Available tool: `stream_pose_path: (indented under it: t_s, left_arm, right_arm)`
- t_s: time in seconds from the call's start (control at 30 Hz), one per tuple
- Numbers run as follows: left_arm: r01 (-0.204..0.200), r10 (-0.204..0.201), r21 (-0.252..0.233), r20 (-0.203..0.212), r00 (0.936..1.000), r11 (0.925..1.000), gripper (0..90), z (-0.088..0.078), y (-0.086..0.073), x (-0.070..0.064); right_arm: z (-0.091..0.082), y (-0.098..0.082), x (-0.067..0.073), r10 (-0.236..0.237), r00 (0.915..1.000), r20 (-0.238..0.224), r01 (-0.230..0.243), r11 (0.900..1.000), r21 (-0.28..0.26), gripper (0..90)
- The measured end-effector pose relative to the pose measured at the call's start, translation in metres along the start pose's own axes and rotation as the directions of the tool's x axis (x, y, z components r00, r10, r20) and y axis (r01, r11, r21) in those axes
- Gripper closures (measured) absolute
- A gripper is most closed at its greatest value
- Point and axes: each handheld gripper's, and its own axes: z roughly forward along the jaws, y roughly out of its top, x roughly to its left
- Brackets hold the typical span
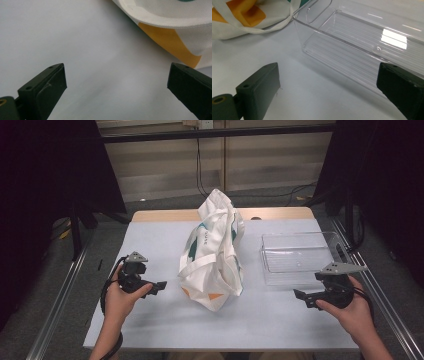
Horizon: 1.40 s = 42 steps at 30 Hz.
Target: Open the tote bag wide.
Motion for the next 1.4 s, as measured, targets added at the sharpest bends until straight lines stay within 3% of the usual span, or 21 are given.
stream_pose_path:
  t_s: [0.23,0.43,0.53,0.77,0.87,0.9,1.4]
  left_arm:
    - [0.004,-0.004,0.001,-0.007,1.0000,1.0000,2.0,-0.002,0.001,-0.001]
    - [-0.013,0.013,0.031,-0.005,0.9999,0.9994,2.1,-0.004,0.001,-0.001]
    - [-0.001,0.001,0.014,-0.005,1.0000,0.9999,2.1,-0.004,0.002,-0.002]
    - [-0.025,0.025,0.035,0.008,0.9997,0.9991,2.2,-0.002,0.008,-0.002]
    - [-0.016,0.015,0.028,0.013,0.9998,0.9995,2.2,0.000,0.011,-0.005]
    - [-0.031,0.030,0.037,0.020,0.9994,0.9988,2.2,0.000,0.012,-0.004]
    - [-0.013,0.012,0.049,0.017,0.9998,0.9987,2.3,-0.003,0.026,0.005]
  right_arm:
    - [0.003,0.001,0.001,0.005,1.0000,0.001,-0.005,1.000,0.002,4.5]
    - [0.006,0.008,0.005,-0.007,0.9999,-0.015,0.007,1.000,0.002,4.5]
    - [0.008,0.012,0.007,-0.007,0.9997,-0.024,0.007,1.000,0.007,4.5]
    - [0.014,0.023,0.008,-0.013,0.9992,-0.037,0.013,1.000,-0.001,4.5]
    - [0.017,0.027,0.009,-0.014,0.9991,-0.041,0.014,1.000,0.002,4.6]
    - [0.018,0.029,0.009,-0.016,0.9989,-0.044,0.016,1.000,0.006,4.7]
    - [0.020,0.060,0.005,-0.023,0.9989,-0.041,0.023,1.000,0.002,5.0]
